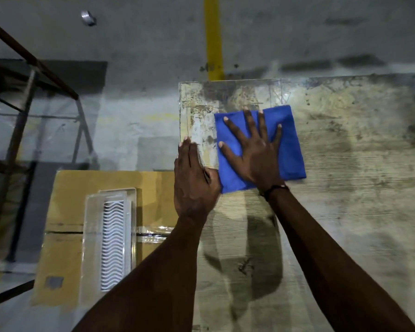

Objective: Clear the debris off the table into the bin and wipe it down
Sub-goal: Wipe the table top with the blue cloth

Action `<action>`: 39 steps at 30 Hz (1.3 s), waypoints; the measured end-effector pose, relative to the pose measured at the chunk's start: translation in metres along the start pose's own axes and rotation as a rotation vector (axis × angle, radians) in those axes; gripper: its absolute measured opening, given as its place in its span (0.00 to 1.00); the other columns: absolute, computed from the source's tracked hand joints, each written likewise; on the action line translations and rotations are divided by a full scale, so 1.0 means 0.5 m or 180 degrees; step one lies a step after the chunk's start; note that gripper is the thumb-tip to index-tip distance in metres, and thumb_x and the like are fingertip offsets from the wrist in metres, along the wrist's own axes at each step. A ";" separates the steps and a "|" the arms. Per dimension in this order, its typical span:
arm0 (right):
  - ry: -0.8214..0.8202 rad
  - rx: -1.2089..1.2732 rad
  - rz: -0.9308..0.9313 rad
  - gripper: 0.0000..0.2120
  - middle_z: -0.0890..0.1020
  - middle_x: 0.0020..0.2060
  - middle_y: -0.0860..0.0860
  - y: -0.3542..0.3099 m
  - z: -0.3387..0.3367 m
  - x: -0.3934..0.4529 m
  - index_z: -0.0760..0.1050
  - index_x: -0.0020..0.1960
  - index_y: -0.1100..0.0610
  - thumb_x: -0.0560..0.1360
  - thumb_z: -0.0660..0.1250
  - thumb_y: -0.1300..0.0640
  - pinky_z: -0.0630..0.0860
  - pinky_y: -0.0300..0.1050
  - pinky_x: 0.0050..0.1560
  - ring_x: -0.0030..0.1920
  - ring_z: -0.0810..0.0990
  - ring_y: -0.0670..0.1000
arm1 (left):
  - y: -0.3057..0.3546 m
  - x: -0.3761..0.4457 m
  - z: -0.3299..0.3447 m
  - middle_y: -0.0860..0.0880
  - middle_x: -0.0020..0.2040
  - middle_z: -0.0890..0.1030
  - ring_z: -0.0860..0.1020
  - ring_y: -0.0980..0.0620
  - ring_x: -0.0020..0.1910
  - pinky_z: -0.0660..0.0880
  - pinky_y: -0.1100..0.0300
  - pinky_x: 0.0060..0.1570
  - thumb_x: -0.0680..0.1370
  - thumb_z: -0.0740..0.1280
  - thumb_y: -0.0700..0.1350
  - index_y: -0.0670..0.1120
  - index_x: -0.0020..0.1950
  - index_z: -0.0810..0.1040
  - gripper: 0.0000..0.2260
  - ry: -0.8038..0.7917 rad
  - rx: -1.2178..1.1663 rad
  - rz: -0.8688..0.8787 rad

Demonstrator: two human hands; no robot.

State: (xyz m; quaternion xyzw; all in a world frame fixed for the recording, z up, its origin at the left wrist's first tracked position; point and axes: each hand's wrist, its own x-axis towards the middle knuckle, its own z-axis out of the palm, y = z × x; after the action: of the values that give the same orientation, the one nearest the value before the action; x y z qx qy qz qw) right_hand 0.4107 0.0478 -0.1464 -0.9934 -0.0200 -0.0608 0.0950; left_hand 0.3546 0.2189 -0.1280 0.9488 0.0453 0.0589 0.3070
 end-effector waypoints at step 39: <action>-0.0093 0.0117 0.0495 0.32 0.55 0.86 0.47 0.201 -0.043 -0.045 0.56 0.83 0.33 0.81 0.52 0.27 0.47 0.78 0.77 0.86 0.50 0.58 | 0.106 0.096 0.084 0.41 0.86 0.55 0.51 0.37 0.85 0.50 0.39 0.82 0.82 0.56 0.58 0.50 0.84 0.64 0.30 -0.0179 0.0582 0.0218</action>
State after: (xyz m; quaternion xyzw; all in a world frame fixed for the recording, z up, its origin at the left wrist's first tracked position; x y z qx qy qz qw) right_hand 0.3909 -0.0554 -0.1470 -0.9908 0.0546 -0.0384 0.1173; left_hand 0.4107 0.1579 -0.1265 0.9751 0.0094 0.0383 0.2181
